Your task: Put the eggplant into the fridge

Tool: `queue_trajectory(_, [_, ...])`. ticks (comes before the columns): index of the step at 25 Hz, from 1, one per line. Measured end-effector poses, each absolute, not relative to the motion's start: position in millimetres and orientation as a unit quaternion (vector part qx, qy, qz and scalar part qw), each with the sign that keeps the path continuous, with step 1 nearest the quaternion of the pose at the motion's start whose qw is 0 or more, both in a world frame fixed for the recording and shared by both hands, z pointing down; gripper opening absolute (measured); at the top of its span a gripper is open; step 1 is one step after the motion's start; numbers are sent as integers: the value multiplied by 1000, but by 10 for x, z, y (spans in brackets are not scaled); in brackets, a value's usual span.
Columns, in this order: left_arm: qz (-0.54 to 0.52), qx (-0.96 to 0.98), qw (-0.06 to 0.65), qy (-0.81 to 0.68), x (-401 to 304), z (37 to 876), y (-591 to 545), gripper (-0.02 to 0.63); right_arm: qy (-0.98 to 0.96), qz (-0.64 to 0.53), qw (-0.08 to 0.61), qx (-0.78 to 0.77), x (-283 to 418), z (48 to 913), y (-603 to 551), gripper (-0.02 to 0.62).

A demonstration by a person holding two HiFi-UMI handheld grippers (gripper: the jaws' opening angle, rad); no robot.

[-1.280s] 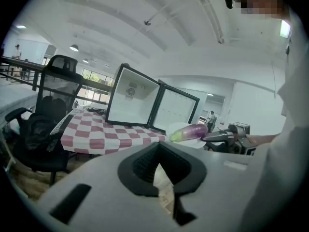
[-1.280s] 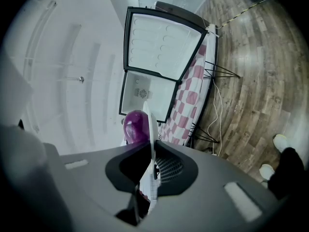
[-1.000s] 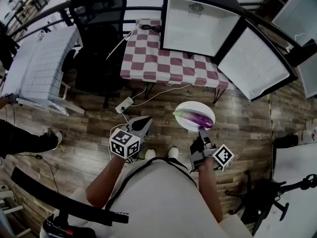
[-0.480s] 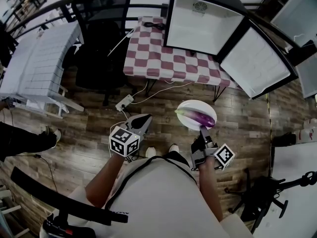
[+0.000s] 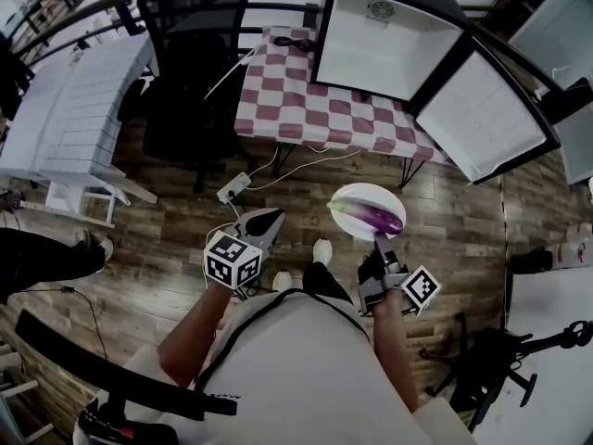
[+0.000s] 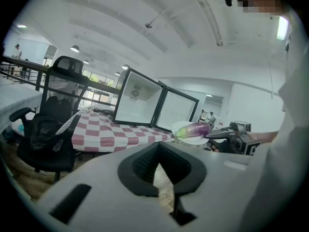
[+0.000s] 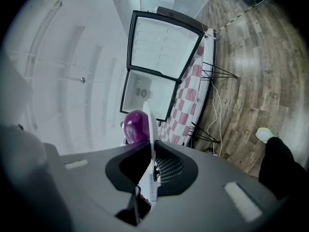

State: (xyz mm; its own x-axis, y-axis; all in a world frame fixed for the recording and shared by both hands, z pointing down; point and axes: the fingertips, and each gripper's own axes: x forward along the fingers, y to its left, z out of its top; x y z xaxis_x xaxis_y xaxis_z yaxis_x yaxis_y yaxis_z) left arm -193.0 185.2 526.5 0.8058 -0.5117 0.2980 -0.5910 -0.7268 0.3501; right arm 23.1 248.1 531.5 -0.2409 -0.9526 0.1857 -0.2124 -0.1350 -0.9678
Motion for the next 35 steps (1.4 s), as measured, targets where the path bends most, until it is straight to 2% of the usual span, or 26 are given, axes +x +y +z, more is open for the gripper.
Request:
queue_trajectory(13, [95,923,216,-304,-1836,5303,1624,5,568,-551,333,-513,337,5385,2212,35])
queue_trajectory(35, [114,916,224,-313,-1171,5304,440,5,599,-562,304,-482,810,5300,826,34])
